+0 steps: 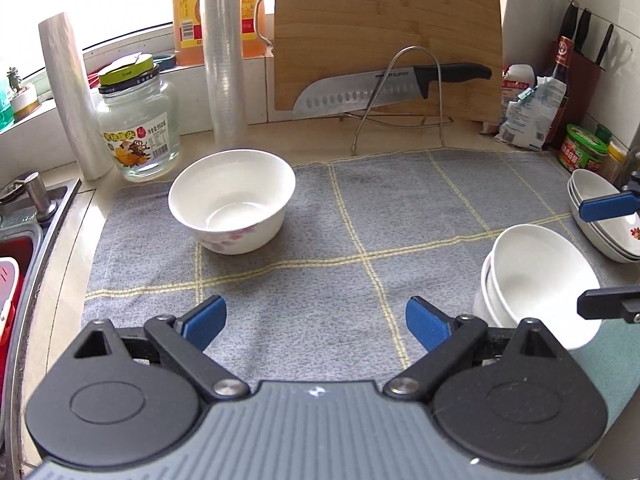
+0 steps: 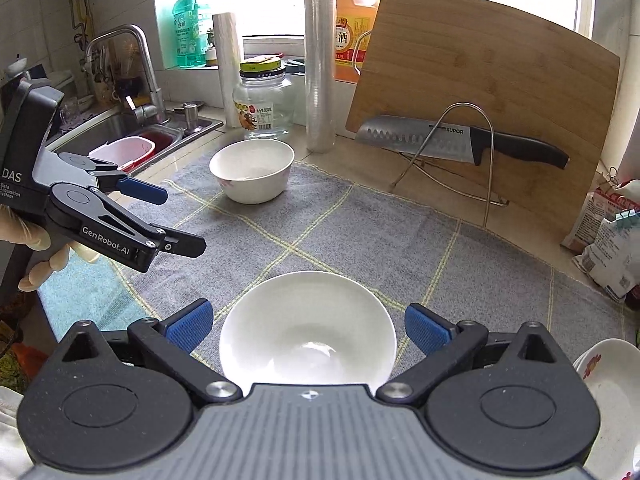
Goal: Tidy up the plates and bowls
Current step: 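Move the right gripper toward the white bowl beside the glass jar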
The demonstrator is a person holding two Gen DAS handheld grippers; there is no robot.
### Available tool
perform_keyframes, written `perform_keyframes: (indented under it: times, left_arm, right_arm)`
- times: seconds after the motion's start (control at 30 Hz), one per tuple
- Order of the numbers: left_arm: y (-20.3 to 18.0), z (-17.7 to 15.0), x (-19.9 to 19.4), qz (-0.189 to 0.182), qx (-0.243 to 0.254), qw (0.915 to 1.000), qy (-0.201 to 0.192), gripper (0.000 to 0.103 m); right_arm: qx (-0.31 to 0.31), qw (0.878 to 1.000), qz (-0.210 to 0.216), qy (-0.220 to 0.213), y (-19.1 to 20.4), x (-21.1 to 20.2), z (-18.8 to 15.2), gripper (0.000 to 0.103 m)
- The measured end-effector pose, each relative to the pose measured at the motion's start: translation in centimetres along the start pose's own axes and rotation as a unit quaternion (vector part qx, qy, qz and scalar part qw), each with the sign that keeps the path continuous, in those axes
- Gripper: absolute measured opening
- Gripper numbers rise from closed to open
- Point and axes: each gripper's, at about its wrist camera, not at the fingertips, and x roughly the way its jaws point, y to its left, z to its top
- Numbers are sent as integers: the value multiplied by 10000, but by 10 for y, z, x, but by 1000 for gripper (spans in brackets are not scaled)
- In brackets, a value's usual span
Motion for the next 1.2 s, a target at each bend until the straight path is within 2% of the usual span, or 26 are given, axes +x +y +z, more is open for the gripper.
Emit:
perform_keyframes:
  times: [0.27,0.47,0.6,0.67,0.97,1.2]
  left_arm:
    - [44,-3,38,-161,79,9997,140,96]
    - [57,-8,61,-175,288,9992,208,96]
    - [63,-10,68,-344,327,9986,229,102]
    - [60,-12,69,-359,516,9979,186,103]
    - [68,-18,68,-584,678,9958,-214,103]
    - [70,-10,72,-573,641,9962,-158,102]
  right_arm:
    - [-100,9992,-362,159,29,22,31,103]
    - [-369,9978,-427,361,54,46,48,103]
    - [-562,9967,-412,422,67,56,60,103]
    - [-626,9964,-382,425,72,61,67,103]
    - [-946,9944,-199,429,82,85,96,103]
    - [-1153,9919,-27,540,83,111,116,103]
